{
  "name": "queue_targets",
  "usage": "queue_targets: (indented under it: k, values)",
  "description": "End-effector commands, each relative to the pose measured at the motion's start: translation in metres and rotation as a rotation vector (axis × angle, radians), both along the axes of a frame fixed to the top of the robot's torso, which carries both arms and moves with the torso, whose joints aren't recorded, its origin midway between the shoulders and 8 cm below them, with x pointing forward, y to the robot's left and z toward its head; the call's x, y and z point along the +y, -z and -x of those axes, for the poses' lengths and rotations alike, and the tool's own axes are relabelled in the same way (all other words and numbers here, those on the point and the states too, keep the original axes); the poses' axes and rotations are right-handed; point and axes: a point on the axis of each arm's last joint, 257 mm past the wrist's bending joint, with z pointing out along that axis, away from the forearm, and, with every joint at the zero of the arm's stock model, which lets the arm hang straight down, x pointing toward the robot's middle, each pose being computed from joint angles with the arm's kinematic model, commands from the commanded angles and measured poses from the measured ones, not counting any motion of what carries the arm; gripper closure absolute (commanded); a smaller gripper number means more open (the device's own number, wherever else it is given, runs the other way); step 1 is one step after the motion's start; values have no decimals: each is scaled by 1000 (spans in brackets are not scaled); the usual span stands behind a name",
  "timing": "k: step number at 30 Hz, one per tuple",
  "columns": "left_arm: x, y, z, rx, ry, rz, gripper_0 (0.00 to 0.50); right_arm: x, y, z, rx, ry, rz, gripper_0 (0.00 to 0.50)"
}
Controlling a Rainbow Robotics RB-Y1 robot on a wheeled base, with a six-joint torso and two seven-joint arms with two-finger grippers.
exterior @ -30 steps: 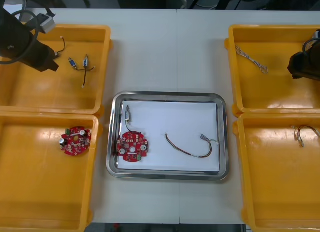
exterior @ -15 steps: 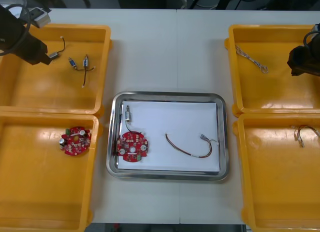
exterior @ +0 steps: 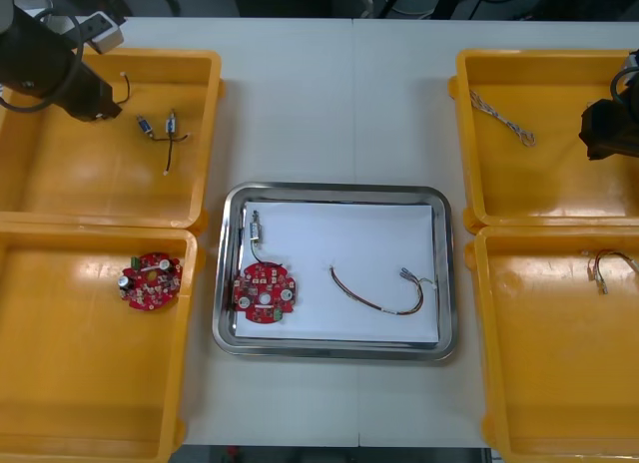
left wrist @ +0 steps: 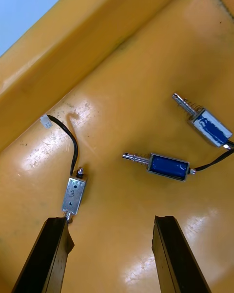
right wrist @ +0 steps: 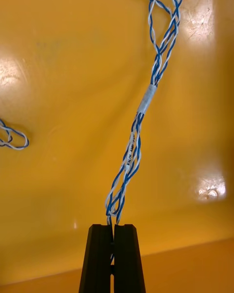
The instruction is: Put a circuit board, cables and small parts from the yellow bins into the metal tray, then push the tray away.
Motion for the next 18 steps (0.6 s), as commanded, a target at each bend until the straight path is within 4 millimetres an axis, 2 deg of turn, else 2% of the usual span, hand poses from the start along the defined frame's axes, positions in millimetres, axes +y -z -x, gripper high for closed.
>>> queue_targets:
  k: [1, 9, 18]
  values:
    - [-17, -39, -25, -107, 95, -49, 0, 12, -11, 3, -26, 32, -36, 500]
    - [-14, -31, -34, -132, 119, -96, 0, 38, -10, 12, -29, 38, -73, 500]
    - [-13, -28, -44, -174, 133, -123, 0, 51, -6, 15, -39, 43, -76, 500]
